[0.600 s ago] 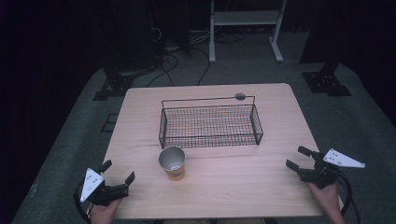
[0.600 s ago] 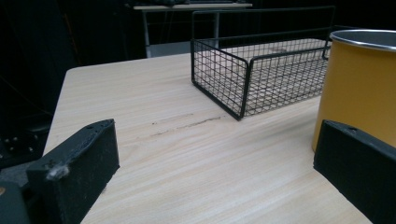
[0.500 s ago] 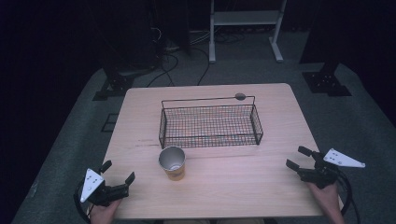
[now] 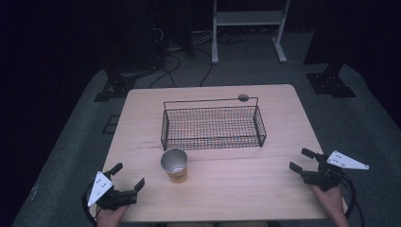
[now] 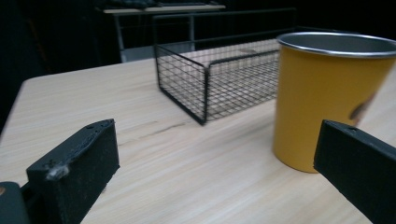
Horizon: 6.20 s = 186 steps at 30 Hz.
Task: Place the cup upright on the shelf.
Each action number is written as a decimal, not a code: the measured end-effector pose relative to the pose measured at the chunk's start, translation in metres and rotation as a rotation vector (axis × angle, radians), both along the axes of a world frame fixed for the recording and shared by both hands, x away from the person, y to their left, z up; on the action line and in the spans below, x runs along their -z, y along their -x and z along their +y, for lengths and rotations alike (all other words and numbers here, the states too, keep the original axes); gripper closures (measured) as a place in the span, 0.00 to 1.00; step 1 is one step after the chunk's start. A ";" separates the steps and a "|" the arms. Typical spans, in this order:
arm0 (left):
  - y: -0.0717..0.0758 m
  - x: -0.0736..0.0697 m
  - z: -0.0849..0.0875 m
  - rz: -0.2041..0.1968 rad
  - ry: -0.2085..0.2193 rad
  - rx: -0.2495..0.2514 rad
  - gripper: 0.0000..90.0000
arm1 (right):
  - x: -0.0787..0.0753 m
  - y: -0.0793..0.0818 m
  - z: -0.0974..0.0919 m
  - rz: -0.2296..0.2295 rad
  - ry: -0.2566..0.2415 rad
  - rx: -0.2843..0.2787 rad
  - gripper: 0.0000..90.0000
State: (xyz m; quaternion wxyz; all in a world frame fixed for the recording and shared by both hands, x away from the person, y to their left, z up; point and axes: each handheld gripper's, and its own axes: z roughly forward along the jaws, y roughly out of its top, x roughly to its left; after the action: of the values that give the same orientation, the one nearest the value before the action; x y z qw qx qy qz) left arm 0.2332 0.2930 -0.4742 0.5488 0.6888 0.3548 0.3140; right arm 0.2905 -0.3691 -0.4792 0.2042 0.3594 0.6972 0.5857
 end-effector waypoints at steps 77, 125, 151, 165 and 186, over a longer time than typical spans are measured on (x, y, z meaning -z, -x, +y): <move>-0.045 -0.008 -0.106 0.059 -0.071 0.232 0.16 | 0.000 -0.002 0.005 0.013 0.021 -0.031 0.15; -0.123 -0.097 -0.154 -0.041 -0.007 0.394 0.16 | 0.000 -0.003 0.005 0.025 0.017 -0.044 0.15; -0.174 -0.102 -0.172 -0.027 0.018 0.459 0.16 | 0.000 -0.004 0.004 0.026 0.015 -0.048 0.15; -0.199 -0.106 -0.181 -0.019 0.013 0.519 0.16 | 0.000 -0.004 0.004 0.029 0.015 -0.051 0.15; -0.229 -0.087 -0.196 0.006 -0.035 0.524 0.16 | 0.000 -0.004 0.005 0.030 0.017 -0.054 0.15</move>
State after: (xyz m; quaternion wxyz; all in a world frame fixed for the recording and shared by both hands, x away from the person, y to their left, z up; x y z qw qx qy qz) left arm 0.4620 0.0975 -0.3868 0.5984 0.7674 0.1604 0.1651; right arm 0.2946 -0.3644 -0.4795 0.1809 0.3473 0.7145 0.5798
